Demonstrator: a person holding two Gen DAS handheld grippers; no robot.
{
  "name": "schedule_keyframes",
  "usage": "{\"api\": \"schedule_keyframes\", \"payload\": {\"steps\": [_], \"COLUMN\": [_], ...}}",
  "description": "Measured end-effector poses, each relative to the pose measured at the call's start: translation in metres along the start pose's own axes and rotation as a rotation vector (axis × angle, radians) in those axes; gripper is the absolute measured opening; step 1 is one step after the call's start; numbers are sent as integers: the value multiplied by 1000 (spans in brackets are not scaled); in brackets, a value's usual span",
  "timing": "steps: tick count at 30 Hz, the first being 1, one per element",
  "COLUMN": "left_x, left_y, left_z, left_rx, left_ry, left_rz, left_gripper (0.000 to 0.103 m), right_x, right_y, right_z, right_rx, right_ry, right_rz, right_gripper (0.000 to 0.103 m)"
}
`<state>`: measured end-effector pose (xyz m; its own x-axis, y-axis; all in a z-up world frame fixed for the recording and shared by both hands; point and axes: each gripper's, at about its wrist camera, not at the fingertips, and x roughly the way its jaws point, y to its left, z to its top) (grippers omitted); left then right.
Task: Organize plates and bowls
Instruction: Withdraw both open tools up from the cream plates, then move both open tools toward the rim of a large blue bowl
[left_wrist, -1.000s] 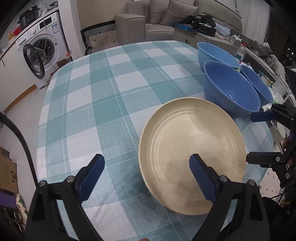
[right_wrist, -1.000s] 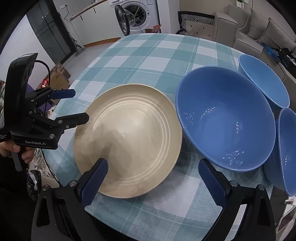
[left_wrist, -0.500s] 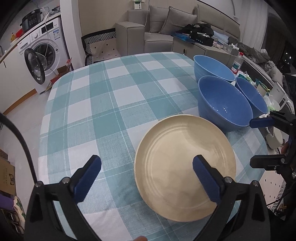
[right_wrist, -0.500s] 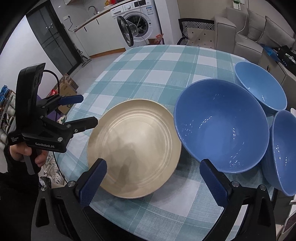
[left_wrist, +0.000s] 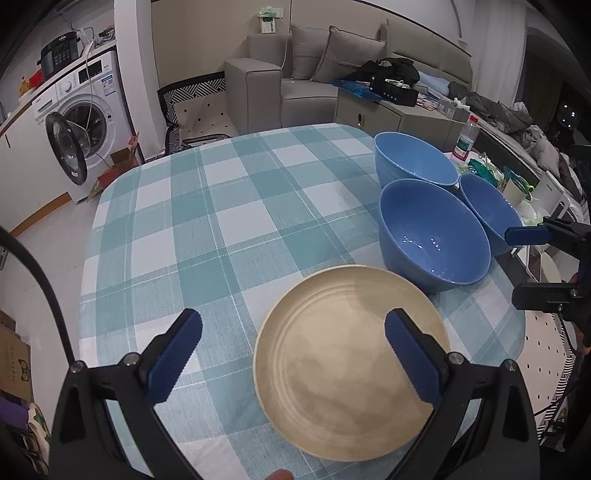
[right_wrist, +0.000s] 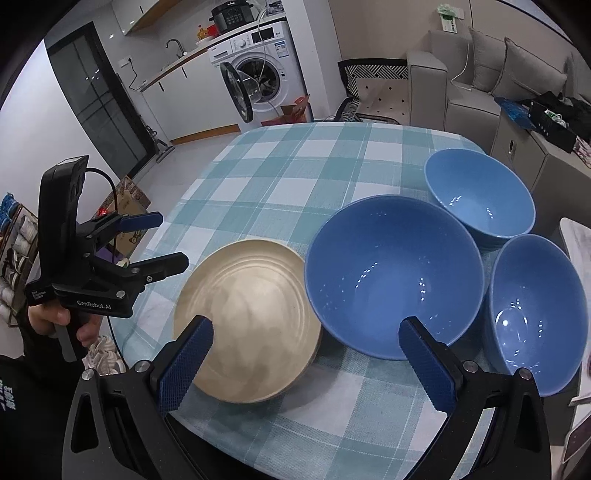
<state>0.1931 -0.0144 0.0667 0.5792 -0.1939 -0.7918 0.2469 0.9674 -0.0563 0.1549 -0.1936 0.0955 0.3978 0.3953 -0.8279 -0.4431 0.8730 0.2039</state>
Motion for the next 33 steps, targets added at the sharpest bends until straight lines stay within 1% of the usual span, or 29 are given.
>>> {"api": "schedule_keyframes", "payload": {"steps": [18, 25, 28, 33], "left_x": [1, 2, 4, 9], "left_y": [-20, -27, -30, -38], "left_z": [47, 64, 72, 83], "left_rx": [20, 22, 24, 35], "left_ry": [-59, -83, -88, -96], "left_rz": [4, -1, -7, -9], "left_gripper": [100, 100, 100, 100], "right_x": [-36, -54, -59, -64], "right_y": [-53, -85, -102, -123], "right_z": [13, 18, 22, 27], "right_rx": [78, 166, 208, 235], "right_ry": [-92, -167, -183, -193], "right_rz": [-60, -88, -106, -124], "right_gripper": [102, 102, 102, 102]}}
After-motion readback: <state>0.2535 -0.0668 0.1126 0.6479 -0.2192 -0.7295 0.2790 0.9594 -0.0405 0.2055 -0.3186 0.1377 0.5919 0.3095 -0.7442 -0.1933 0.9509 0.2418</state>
